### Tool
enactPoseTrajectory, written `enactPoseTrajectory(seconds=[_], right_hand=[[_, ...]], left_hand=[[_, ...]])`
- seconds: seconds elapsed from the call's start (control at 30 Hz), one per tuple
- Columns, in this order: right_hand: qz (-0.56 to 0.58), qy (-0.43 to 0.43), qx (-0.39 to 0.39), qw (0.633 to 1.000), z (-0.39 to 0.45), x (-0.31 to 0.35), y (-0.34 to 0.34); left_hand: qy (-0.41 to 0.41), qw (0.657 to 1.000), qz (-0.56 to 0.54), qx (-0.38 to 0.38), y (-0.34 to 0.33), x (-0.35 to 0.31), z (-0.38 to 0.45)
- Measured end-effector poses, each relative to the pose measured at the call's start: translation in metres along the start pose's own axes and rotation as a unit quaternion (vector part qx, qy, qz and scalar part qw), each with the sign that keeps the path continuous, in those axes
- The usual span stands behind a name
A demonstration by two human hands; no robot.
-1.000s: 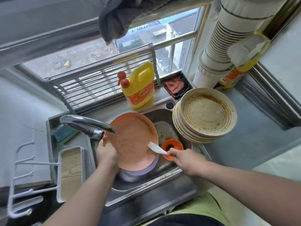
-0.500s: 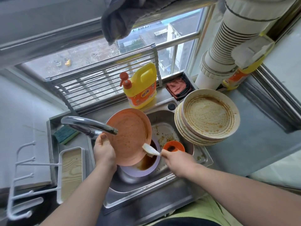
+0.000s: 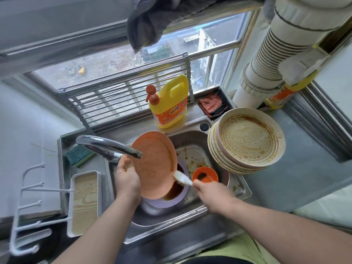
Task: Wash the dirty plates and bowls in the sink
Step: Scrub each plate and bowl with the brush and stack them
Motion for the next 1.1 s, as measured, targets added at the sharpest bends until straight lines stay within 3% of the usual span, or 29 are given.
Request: enactPoseTrajectory(seconds=[0.1, 0.27, 0.47, 0.63, 0.73, 0.83, 0.97, 1.1], right_hand=[[-0.009, -0.038, -0.068, 0.997, 0.021, -0.006, 0.032], [0.114, -0.022, -0.121, 0.986, 0.032, 0.049, 0.067], [0.208, 0.148, -0.062, 0.965, -0.026, 0.108, 0.025], [0.115, 0.102, 0.032, 0.988, -0.055, 0.027, 0.009], [0.054, 0.015, -0.001, 0.998, -0.035, -0.015, 0.022], [0.071, -0.019, -0.048, 0.996, 0.003, -0.003, 0.038], [0.206, 0.048, -0.043, 0.976, 0.007, 0.072, 0.034], [0.195, 0.127, -0.014, 0.973, -0.049, 0.084, 0.009]], left_hand=[[0.017, 0.998, 0.024, 0.052, -0.001, 0.008, -0.008], [0.046, 0.994, 0.042, 0.086, -0.013, 0.022, -0.030], [0.161, 0.985, -0.060, -0.035, -0.014, 0.017, -0.025], [0.121, 0.991, -0.032, -0.044, 0.009, 0.014, -0.002], [0.146, 0.988, -0.034, -0.028, 0.008, 0.011, -0.012], [0.139, 0.990, 0.001, -0.024, 0.003, 0.013, -0.026], [0.119, 0.992, 0.043, -0.020, 0.000, 0.015, -0.034], [0.153, 0.985, -0.029, -0.073, 0.025, 0.037, 0.001]])
Point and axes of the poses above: each hand's wrist, its own z-axis towards the middle knuckle, its own y-axis out of the back of the hand, x = y × z, the point moved 4 cm from there along z, towards the middle knuckle, and after that the axes turned 12 degrees about -z, right-handed, at the moved point
